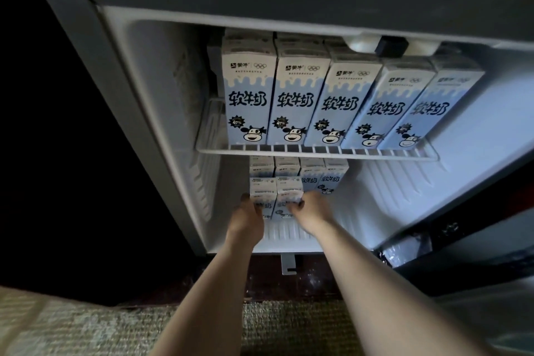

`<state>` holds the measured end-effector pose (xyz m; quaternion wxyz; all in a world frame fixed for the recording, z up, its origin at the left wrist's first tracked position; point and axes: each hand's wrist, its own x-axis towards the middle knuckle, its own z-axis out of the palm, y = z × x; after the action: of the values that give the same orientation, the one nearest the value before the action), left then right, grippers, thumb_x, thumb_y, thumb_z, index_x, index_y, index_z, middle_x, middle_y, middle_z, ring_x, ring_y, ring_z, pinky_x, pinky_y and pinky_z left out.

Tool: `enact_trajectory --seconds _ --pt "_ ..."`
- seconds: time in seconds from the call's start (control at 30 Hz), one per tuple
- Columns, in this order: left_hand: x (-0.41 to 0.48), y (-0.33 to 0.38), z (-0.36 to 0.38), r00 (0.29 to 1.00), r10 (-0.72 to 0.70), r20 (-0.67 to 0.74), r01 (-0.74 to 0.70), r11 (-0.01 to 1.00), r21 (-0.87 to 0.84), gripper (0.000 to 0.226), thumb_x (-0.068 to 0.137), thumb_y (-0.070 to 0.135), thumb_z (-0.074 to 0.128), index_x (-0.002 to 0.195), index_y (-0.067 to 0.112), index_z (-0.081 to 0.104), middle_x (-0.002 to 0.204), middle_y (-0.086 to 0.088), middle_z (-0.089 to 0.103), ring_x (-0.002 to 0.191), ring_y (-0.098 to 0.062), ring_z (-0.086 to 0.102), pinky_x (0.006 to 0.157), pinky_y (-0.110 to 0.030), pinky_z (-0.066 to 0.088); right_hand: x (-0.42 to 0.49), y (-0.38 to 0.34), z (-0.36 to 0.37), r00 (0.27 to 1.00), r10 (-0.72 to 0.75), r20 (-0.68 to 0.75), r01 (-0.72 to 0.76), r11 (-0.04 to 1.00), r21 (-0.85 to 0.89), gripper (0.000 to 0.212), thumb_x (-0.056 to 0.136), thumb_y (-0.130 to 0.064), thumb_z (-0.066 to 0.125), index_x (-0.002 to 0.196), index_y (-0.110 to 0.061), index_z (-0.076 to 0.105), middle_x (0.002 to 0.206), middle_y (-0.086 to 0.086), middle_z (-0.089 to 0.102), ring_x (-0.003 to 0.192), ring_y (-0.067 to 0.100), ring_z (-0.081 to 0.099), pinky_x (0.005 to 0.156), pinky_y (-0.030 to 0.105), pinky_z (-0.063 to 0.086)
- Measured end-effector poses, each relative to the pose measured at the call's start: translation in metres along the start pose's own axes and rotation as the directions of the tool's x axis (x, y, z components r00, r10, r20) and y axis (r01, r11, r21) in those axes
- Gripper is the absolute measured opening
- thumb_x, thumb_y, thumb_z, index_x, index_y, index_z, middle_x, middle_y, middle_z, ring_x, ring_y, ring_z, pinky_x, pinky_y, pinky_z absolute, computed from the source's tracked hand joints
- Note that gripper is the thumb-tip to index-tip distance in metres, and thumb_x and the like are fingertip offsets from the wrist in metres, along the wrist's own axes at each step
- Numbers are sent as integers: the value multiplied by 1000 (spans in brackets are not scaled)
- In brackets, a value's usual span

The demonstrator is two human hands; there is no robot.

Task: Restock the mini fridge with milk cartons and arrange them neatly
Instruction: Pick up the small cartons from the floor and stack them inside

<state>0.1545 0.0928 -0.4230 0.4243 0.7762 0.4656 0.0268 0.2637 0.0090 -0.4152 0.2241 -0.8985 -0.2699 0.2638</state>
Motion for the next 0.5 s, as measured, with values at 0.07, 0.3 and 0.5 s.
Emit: enact_trajectory --seconds 0.07,0.3,0.5 --pt "4 1 1 1000 -10 7 10 1000 -2 31 100 16 39 128 4 45 127 -18 57 116 -32 56 96 -38 47 4 -2 -1 1000 -19 -7 19 1000 -4 22 95 -22 54 79 -8 57 56 -3 42 46 6 39 30 12 26" --pt "12 1 2 1000 -23 -9 22 1000 -10 32 100 14 36 129 4 46 130 -17 55 119 -33 53 98 -38 45 12 -1 5 999 -34 -35 35 999 21 25 94 -23 55 90 -1 63 67 0 54 55 8 48 42 14 30" --pt "12 4 1 1000 -23 -17 24 999 26 31 101 14 33 127 3 45 126 -18 55 115 -33 54 92 -37 44 12 -2 2 998 -50 -28 51 998 45 20 95 -21 54 95 -6 67 68 -4 56 58 7 49 46 16 31"
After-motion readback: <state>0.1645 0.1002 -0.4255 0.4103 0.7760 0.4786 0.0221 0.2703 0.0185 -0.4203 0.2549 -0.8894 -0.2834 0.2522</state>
